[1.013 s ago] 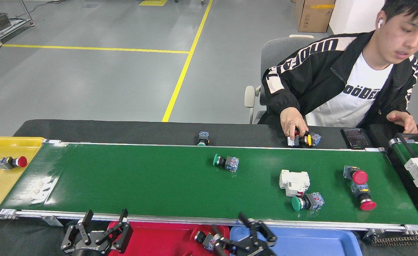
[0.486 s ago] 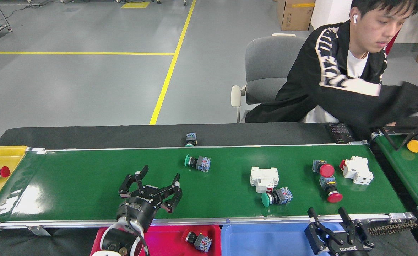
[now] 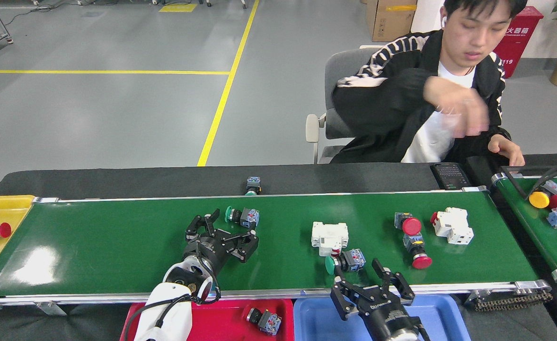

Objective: Pick switch part from conveyor to tray

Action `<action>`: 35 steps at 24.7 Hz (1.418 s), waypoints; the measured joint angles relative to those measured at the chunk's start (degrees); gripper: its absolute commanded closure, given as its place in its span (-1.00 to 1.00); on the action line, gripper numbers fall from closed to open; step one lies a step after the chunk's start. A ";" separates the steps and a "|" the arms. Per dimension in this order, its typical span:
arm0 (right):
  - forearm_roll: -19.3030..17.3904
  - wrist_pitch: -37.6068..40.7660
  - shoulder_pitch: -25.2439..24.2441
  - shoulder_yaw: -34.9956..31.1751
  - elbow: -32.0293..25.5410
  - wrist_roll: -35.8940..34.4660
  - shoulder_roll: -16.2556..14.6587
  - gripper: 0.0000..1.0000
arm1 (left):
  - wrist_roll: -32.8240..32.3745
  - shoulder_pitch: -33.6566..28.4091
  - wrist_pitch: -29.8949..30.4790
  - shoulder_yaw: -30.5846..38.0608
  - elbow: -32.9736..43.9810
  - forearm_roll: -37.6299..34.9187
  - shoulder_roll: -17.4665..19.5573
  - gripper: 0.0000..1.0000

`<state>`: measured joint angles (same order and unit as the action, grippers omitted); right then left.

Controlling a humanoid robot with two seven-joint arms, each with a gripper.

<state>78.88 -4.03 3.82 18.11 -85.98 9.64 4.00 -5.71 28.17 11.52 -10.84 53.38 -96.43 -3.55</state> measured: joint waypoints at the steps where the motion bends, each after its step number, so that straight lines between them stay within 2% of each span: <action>1: 0.02 -1.50 1.52 2.03 2.19 0.06 0.45 -0.75 | 0.43 1.12 -0.17 0.00 -2.02 -0.01 -0.14 -1.00; 3: 0.03 -3.50 3.78 4.90 5.70 0.07 1.85 -0.75 | 1.78 3.25 -0.82 -0.01 -5.93 -0.01 -0.51 -1.00; 4: 0.03 -4.18 4.59 5.86 7.39 0.09 2.72 -0.66 | 2.34 4.09 -1.38 -0.02 -7.41 -0.01 -0.64 -1.00; 5: 0.06 -4.53 5.12 6.35 8.49 0.11 3.38 -0.46 | 2.76 4.62 -1.74 -0.01 -8.39 -0.01 -0.64 -0.96; 6: 0.01 -4.62 5.50 6.57 9.06 0.15 3.64 -0.21 | 3.01 4.99 -2.20 -0.02 -9.04 -0.01 -0.65 -0.81; 8: -0.26 -4.95 5.70 6.84 9.40 -0.11 3.63 0.35 | 3.27 5.13 -3.19 -0.03 -9.46 -0.01 -0.58 -0.36; 9: -0.30 -4.44 5.73 6.85 9.49 -0.40 3.58 0.66 | 3.35 5.13 -3.34 -0.01 -9.51 -0.01 -0.54 0.09; 10: -0.32 -3.49 5.72 6.85 9.57 -0.52 3.53 0.76 | 3.42 5.13 -3.43 0.02 -9.51 0.03 -0.42 0.36; 11: -0.34 -2.46 5.72 6.86 9.58 -0.73 3.40 0.79 | 3.47 5.13 -3.55 0.13 -9.50 0.22 -0.13 0.44; 14: -0.48 -0.04 5.65 6.86 9.36 -1.16 3.08 0.84 | 3.55 3.86 -1.16 1.26 -7.52 1.96 1.03 0.46; 16: -0.72 1.58 4.80 6.86 7.14 -1.29 2.91 0.84 | 3.68 0.63 1.14 2.57 -1.53 3.42 2.22 0.45; 19: -2.91 5.24 0.96 6.72 -0.33 -1.09 0.27 0.83 | 3.60 -8.06 3.76 5.53 12.97 4.51 5.70 0.43; 21: -6.32 9.86 -3.53 6.72 -6.26 -0.46 -2.83 0.79 | 3.15 -16.13 6.36 8.09 24.00 5.32 7.07 0.42; 22: -7.72 12.80 -5.84 6.72 -8.69 -0.36 -4.47 0.62 | 3.06 -20.26 7.55 9.27 28.90 5.44 7.41 0.42; 23: -8.50 15.88 -7.72 6.70 -10.25 -0.17 -5.24 0.17 | 2.96 -24.67 8.80 10.56 33.72 5.47 7.64 0.41; 24: -8.82 18.15 -9.34 6.73 -11.27 0.17 -5.26 -0.52 | 2.94 -29.02 9.93 11.73 38.03 5.47 7.80 0.41; 25: -8.87 19.48 -10.31 6.81 -11.71 0.57 -5.13 -0.83 | 2.83 -32.95 10.97 12.54 41.39 5.47 7.95 0.39; 27: -8.86 20.38 -11.03 6.92 -11.85 2.61 -3.87 -0.87 | 2.76 -39.55 12.61 12.82 46.38 5.45 8.78 0.25; 29: -8.86 20.67 -11.05 6.95 -11.87 4.03 -2.74 -0.87 | 2.96 -42.83 13.28 12.34 47.49 5.26 10.38 -0.08; 31: -8.86 20.71 -11.05 6.95 -11.87 4.54 -2.11 -0.87 | 3.44 -43.96 13.54 12.10 47.59 5.22 12.18 -0.76; 32: -8.86 20.20 -11.05 6.96 -11.87 4.80 -1.92 -0.87 | 3.92 -44.24 13.64 12.04 47.68 5.21 12.59 -1.00; 35: -8.85 18.84 -10.98 6.86 -11.88 5.01 -1.82 -0.87 | 5.01 -44.90 13.87 12.01 47.74 5.21 12.74 -1.00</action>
<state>70.03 14.81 -7.17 24.96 -97.86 14.65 2.18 -0.70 -16.73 25.39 1.17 101.13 -91.22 9.19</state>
